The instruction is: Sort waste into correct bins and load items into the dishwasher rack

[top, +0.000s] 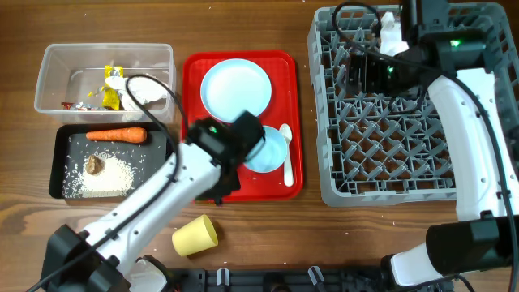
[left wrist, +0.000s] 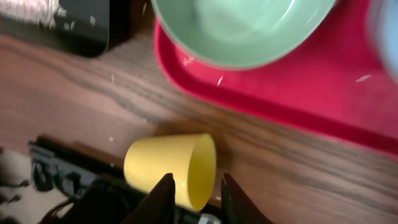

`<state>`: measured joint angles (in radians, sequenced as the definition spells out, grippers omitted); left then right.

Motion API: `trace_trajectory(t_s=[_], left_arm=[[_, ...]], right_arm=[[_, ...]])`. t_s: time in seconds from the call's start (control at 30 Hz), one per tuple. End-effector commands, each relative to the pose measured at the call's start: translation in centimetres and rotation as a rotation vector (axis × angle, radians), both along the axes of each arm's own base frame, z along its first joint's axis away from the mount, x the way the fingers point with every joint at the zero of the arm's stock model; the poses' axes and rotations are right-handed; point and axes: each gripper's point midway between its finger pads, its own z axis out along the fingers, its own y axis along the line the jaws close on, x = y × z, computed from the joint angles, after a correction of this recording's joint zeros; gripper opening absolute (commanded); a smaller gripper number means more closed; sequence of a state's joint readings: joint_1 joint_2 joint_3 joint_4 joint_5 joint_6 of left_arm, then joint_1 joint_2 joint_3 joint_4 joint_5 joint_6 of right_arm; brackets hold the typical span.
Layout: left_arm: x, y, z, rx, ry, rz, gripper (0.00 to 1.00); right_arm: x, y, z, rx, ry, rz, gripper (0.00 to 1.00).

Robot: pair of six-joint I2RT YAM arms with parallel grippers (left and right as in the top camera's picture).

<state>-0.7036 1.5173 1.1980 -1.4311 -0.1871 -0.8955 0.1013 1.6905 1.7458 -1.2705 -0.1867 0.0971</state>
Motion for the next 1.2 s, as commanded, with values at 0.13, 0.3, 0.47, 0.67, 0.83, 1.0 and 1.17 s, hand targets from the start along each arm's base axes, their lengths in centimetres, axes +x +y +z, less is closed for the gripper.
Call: trace_trajectory(t_s=[0.13,0.3,0.47,0.67,0.83,1.0,1.17], left_arm=[[-3.6,0.8,-3.0,0.108,0.011,0.092,0.46],[-4.9,1.2,-5.2,0.11,0.038,0.125,0.46],[-5.8,2.3,-6.1,0.143,0.062,0.134,0.43],[-6.3,2.7,-6.5,0.155,0.075,0.135,0.37],[-6.5,2.9,-6.8,0.162,0.08,0.134,0.32],[-6.7,3.8,-7.2,0.193,0.074,0.125,0.22],[-6.4,4.0,-7.1,0.207,0.057,0.117,0.07]], right_arm=[[-0.6,0.1,-4.0,-0.003,0.065,0.044,1.0],[-0.8,0.1,-5.5,-0.005,0.083,0.044,1.0],[-0.8,0.0,-5.8,-0.005,0.082,0.043,1.0],[-0.7,0.1,-5.8,-0.007,0.077,0.051,1.0],[-0.7,0.1,-5.8,-0.01,0.074,0.066,1.0],[-0.6,0.1,-5.8,-0.01,0.069,0.067,1.0],[-0.6,0.1,-5.8,-0.011,0.069,0.068,1.0]])
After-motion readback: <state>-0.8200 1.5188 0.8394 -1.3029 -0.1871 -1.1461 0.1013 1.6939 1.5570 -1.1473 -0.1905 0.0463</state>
